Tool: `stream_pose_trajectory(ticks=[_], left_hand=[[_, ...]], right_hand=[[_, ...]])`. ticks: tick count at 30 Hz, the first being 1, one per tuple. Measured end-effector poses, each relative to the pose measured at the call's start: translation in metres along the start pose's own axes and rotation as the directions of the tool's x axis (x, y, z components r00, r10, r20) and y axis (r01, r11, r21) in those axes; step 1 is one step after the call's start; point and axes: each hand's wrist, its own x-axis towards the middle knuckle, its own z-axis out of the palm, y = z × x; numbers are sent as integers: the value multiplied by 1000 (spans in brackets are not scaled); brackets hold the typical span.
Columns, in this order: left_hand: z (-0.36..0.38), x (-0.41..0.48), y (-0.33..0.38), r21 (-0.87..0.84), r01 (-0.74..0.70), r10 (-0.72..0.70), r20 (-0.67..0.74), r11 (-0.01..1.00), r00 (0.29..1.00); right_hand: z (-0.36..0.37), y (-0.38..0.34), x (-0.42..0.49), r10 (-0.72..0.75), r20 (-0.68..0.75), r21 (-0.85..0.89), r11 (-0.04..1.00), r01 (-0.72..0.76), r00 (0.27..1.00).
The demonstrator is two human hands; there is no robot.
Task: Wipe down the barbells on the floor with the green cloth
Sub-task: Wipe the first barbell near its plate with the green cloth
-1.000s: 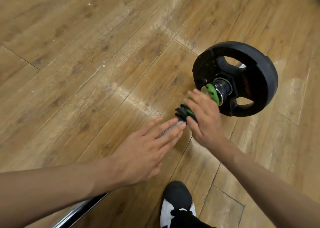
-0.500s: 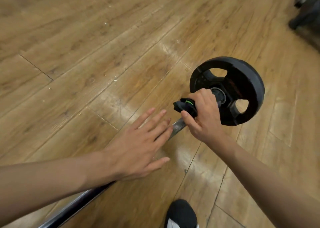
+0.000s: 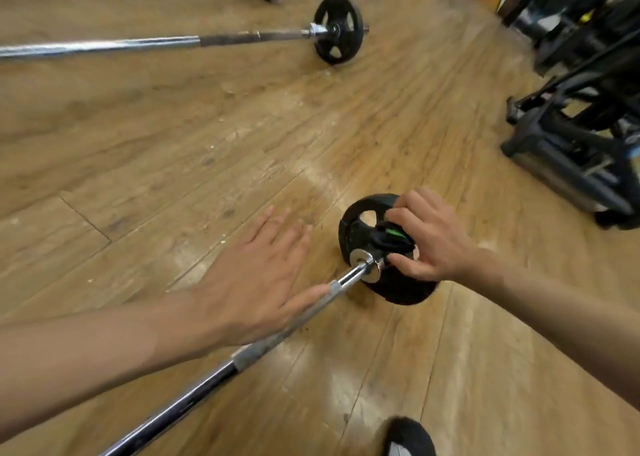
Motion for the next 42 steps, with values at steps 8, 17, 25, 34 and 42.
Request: stream_pose_trajectory(ticks=[8, 17, 25, 34, 42], left_hand=[[-5, 59, 11, 264, -25, -16, 151, 964, 988], [27, 186, 65, 162, 21, -57, 216, 986, 975], [58, 261, 85, 117, -95, 66, 234, 989, 970], [75, 261, 74, 22, -7, 3, 192, 1000, 981], [77, 260, 89, -8, 15, -13, 163, 1000, 986]], right_hand=[[20, 94, -31, -117, -66, -68, 991, 113, 991], [77, 160, -92, 244, -281, 177, 964, -200, 928], [150, 163, -110, 483, -218, 469, 814, -343, 848], [181, 162, -104, 200, -244, 337, 935, -110, 949], [165, 166, -65, 282, -8, 216, 937, -274, 959]])
